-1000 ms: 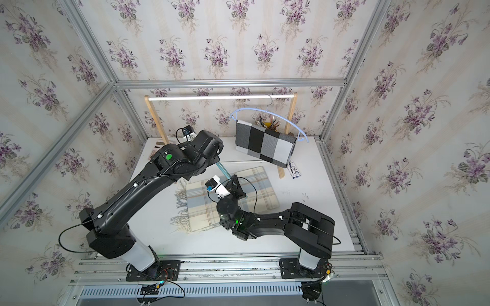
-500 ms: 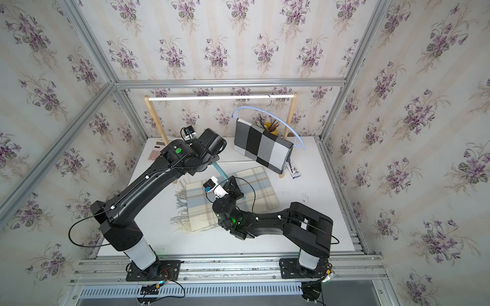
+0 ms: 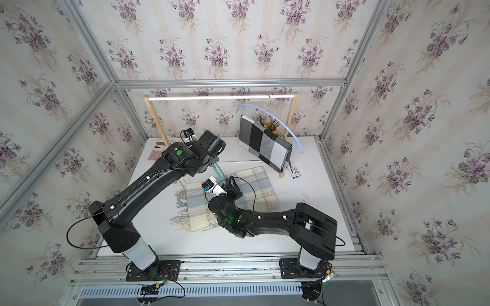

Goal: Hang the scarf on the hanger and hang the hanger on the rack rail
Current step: Pick up the hanger from the clothesline.

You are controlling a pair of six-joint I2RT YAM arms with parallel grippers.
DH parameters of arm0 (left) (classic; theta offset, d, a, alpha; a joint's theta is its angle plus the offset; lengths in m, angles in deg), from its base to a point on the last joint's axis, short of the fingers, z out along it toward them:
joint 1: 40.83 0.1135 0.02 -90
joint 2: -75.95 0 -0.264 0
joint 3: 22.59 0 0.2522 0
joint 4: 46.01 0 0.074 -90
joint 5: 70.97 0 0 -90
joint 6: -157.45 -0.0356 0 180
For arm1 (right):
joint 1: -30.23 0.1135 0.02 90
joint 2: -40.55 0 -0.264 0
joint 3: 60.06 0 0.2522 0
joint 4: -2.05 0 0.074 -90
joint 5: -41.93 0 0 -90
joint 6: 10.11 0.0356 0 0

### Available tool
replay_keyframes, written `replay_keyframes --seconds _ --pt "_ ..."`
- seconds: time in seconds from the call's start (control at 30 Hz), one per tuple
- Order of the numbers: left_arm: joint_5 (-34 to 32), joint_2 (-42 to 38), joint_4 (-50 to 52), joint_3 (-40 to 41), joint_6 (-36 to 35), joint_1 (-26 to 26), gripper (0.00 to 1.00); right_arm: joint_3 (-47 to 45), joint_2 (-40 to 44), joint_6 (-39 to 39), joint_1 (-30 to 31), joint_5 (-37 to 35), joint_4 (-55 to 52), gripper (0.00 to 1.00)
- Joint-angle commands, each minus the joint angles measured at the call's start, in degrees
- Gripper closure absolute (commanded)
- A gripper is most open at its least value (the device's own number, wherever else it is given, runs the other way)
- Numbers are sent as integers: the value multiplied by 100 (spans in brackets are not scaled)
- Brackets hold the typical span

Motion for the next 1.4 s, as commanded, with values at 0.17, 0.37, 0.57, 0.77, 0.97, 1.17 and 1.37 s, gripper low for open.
replay_keyframes --seconds 0.17,0.37,0.57,0.77,0.97,1.17,1.37 --pt "-269 -455 -292 615 -650 86 100 471 659 2383 -16 2755 -3317 0" --pt "-92 -828 -797 1099 -1349 249 100 247 1717 3256 -142 5147 -3960 0" --pt "963 -1685 -2144 2124 -2568 420 100 -328 3116 4298 -822 6559 -3976 0" --pt "2784 -2653 -3448 3371 -3357 473 100 -1357 4097 5535 -2434 7106 -3849 1" --pt "3447 -3158 -4360 4689 -3065 478 100 -2361 4395 6470 -3363 6500 -3685 10" --pt "3149 -3246 -4895 5318 -2402 482 100 -2879 4210 6696 -4141 5941 -3242 16" --pt "3059 -3066 -5023 5589 -1461 764 100 -2983 3005 6619 -4804 6104 -2284 21"
